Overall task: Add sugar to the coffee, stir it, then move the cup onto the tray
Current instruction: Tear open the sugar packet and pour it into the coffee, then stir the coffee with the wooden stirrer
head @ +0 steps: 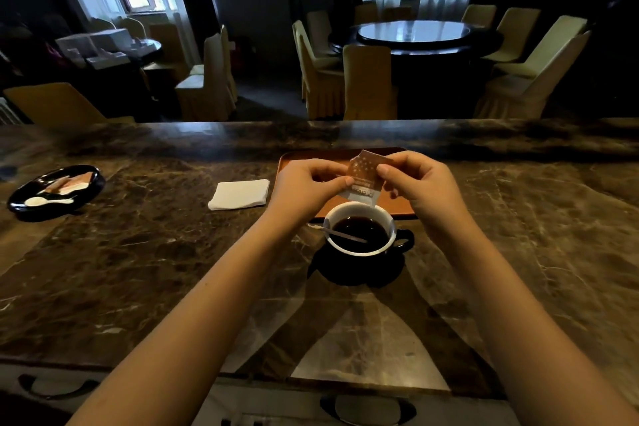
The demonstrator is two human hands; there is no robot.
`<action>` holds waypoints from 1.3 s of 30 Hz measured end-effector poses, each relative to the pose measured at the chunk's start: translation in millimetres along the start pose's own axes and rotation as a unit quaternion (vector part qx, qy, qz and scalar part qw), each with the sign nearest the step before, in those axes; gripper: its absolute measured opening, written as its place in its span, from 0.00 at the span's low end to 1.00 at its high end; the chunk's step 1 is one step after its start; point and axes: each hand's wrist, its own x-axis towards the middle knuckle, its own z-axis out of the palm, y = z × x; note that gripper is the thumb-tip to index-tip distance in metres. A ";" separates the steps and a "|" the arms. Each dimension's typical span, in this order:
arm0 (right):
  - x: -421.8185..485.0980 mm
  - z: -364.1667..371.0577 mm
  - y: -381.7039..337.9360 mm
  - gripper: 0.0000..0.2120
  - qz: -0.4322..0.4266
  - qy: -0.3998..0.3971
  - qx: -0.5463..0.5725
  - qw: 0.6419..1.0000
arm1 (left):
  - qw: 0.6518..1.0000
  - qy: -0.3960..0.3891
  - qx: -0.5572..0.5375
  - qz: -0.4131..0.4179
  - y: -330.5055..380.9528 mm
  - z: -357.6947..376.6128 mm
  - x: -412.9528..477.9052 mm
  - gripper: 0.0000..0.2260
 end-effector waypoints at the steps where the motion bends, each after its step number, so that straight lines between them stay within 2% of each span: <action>1: 0.6 2.0 -0.6 0.04 0.000 0.003 -0.001 1.000 | 1.000 -0.001 -0.008 0.001 0.8 -3.1 -1.1 0.06; 8: 5.7 26.4 -7.0 0.04 -0.015 -0.047 0.014 0.999 | 0.998 0.048 -0.033 -0.017 -5.6 -27.9 -10.6 0.04; 10: 8.7 32.7 -4.7 0.05 -0.012 -0.061 -0.025 0.998 | 0.996 0.075 -0.036 -0.036 -15.2 -40.0 -15.7 0.03; 11: 10.2 35.2 -1.7 0.06 -0.021 -0.063 -0.079 0.995 | 0.994 0.094 -0.035 -0.049 -22.1 -47.4 -19.2 0.04; 13: 11.7 39.1 5.9 0.06 -0.058 -0.063 -0.218 0.972 | 0.986 0.141 -0.036 -0.083 -38.4 -63.6 -28.4 0.06; 16: 8.9 51.2 13.4 0.16 -0.113 -0.105 -0.355 0.922 | 0.969 0.183 -0.069 -0.151 -63.5 -79.5 -46.2 0.04; 19: 4.2 69.1 18.0 0.20 -0.155 -0.163 -0.431 0.874 | 0.951 0.184 -0.094 -0.230 -87.3 -77.5 -61.5 0.03; 21: 1.9 76.5 19.8 0.19 -0.166 -0.180 -0.439 0.865 | 0.945 0.175 -0.102 -0.258 -99.8 -70.7 -68.4 0.03; 26: -0.7 86.3 21.7 0.08 -0.178 -0.144 -0.421 0.878 | 0.949 0.150 -0.046 -0.274 -122.4 -56.4 -75.9 0.05; 30: 0.9 70.2 16.0 0.06 -0.162 -0.044 -0.394 0.904 | 0.957 0.135 0.018 -0.258 -129.9 -41.6 -72.3 0.03; 33: -2.3 46.8 10.8 0.05 -0.143 0.039 -0.383 0.912 | 0.958 0.145 0.069 -0.239 -131.7 -30.7 -60.8 0.06; 39: -16.7 16.4 13.9 0.05 -0.069 0.089 -0.314 0.943 | 0.941 0.182 0.197 -0.207 -140.4 -21.4 -41.4 0.09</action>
